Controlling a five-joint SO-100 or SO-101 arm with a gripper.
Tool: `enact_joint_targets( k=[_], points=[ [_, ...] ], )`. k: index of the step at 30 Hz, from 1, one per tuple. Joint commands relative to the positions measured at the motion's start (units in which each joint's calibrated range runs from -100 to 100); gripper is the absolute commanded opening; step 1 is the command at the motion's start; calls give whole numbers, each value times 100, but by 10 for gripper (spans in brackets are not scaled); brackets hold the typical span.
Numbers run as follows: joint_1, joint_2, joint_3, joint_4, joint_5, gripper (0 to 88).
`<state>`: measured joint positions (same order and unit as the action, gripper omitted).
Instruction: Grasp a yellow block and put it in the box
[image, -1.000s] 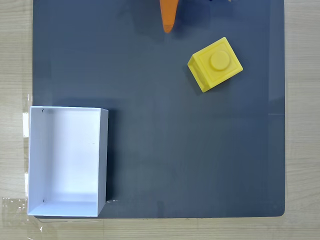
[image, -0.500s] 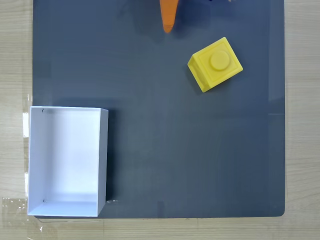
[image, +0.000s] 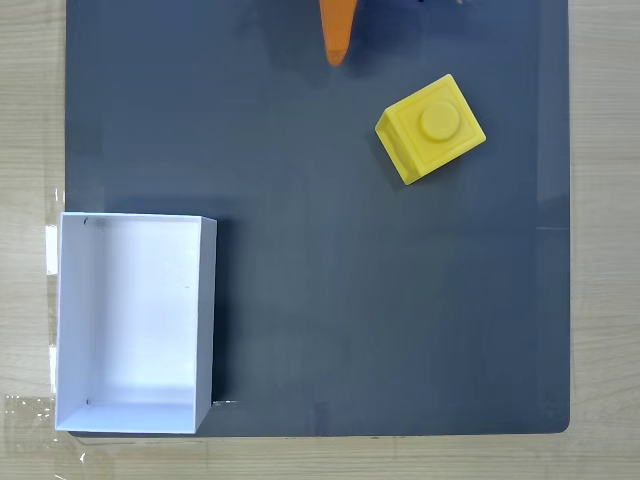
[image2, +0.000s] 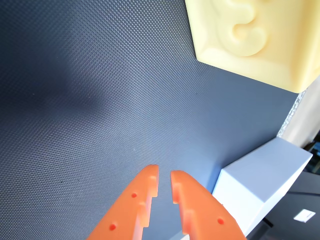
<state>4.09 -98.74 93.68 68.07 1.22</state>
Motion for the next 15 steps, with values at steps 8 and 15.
enact_joint_targets(
  k=[8,15],
  points=[
    [-22,-25,-19,-61,36,30],
    [-39,450,-336,-227,41,38]
  ],
)
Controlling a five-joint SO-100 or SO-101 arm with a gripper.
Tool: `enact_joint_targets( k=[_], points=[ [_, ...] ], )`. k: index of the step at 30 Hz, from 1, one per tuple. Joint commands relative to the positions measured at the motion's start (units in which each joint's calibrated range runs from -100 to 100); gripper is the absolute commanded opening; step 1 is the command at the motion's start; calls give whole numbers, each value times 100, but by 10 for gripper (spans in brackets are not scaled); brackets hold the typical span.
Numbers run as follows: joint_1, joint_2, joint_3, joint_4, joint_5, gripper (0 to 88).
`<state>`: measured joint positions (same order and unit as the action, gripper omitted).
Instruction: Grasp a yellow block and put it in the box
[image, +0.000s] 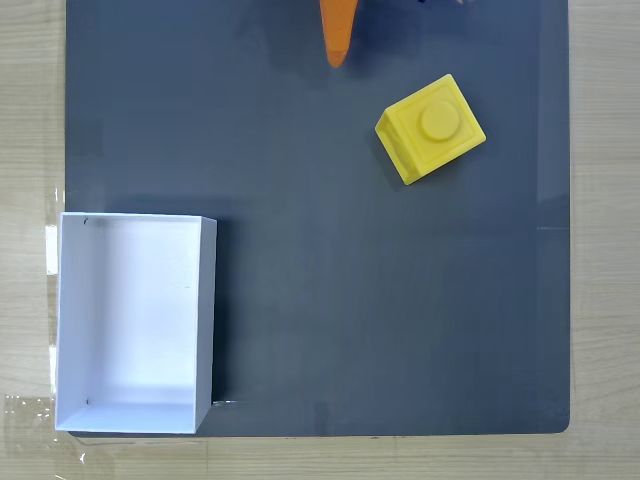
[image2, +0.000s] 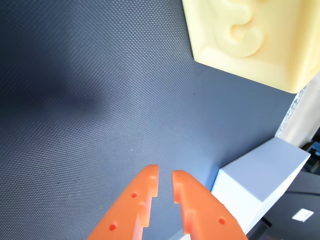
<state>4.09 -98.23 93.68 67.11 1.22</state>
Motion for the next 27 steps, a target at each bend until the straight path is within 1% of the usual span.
enact_joint_targets(
  k=[1,3,8,12,17,23,27],
  points=[
    [-39,704,-571,-202,41,44],
    [-39,1501,-1222,-324,41,80],
    [-182,3933,-3438,-306,41,222],
    [-451,5654,-5293,121,41,304],
    [-1024,7399,-7002,1037,41,362],
    [-1377,8925,-8033,1735,57,413],
    [-1386,9586,-8477,2180,345,461]
  ],
)
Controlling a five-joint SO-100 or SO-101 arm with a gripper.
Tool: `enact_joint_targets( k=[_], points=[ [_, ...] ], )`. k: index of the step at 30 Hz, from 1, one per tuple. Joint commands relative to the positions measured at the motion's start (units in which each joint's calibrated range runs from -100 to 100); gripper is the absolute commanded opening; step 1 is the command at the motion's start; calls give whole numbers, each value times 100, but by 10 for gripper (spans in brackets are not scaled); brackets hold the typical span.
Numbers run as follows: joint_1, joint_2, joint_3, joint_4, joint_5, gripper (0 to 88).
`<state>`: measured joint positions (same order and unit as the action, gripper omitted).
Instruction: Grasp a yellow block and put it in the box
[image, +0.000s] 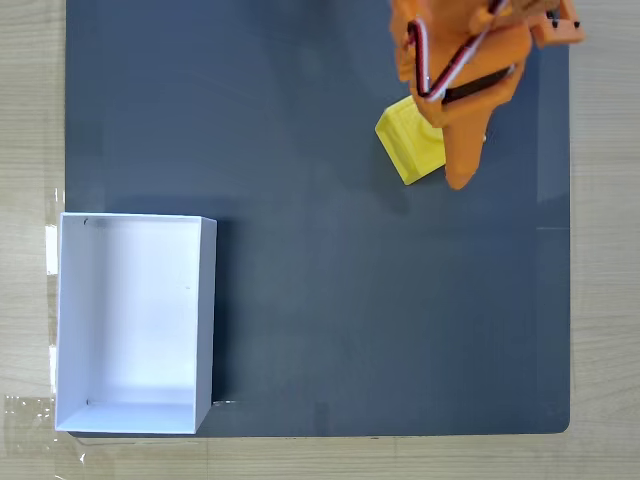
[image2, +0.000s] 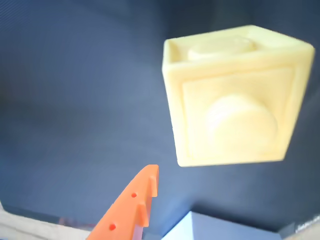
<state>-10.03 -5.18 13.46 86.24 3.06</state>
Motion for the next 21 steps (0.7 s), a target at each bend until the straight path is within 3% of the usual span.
enact_joint_targets(
  k=[1,10,21],
  points=[
    [35,408,-518,303,224,473],
    [1,1357,-564,224,617,497],
    [-116,1934,-573,-308,586,488]
  ],
)
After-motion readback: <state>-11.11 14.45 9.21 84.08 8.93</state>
